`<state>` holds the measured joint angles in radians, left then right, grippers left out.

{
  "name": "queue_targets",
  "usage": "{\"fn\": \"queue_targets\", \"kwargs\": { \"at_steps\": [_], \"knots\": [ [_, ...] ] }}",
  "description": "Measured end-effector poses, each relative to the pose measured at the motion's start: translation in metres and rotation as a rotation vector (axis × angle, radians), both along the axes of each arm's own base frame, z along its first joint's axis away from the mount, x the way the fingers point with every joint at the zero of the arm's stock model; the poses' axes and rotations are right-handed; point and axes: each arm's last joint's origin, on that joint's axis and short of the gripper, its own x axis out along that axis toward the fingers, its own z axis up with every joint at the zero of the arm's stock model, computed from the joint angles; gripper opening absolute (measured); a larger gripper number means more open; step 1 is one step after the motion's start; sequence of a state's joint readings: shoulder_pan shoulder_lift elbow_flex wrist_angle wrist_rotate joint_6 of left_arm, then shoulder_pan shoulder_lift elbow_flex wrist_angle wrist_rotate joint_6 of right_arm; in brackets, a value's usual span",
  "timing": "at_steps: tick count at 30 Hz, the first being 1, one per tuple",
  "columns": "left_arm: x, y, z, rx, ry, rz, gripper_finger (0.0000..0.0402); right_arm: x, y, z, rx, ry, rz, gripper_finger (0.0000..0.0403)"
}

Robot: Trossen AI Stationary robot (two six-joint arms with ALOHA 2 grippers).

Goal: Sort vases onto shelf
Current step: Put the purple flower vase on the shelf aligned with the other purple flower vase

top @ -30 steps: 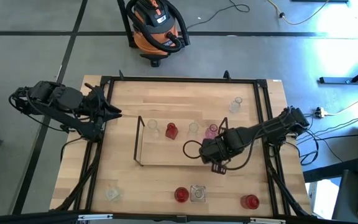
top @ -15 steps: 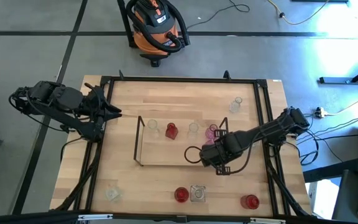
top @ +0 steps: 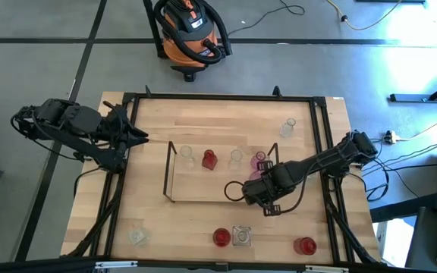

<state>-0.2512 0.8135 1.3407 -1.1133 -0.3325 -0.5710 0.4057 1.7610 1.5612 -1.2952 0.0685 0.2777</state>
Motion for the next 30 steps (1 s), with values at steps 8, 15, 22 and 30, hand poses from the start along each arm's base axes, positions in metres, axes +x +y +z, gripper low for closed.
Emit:
{"fn": "queue_targets", "kwargs": {
  "at_steps": [8, 15, 22, 30],
  "knots": [
    [0.0, 0.0, 0.0, -0.001, -0.001, 0.004, 0.0085, 0.005, 0.006, -0.018, -0.032, 0.087, 0.102, 0.0003],
    [0.0, 0.0, 0.0, -0.016, -0.002, 0.014, 0.0085, 0.005, 0.011, -0.02, -0.07, 0.077, 0.132, 0.0004],
    [0.0, 0.0, 0.0, -0.007, -0.002, 0.012, 0.0085, 0.005, 0.01, -0.021, -0.104, 0.067, 0.13, 0.0004],
    [0.0, 0.0, 0.0, -0.004, -0.002, 0.01, 0.0085, 0.006, 0.01, -0.021, -0.112, 0.063, 0.134, 0.0004]
  ]
}}
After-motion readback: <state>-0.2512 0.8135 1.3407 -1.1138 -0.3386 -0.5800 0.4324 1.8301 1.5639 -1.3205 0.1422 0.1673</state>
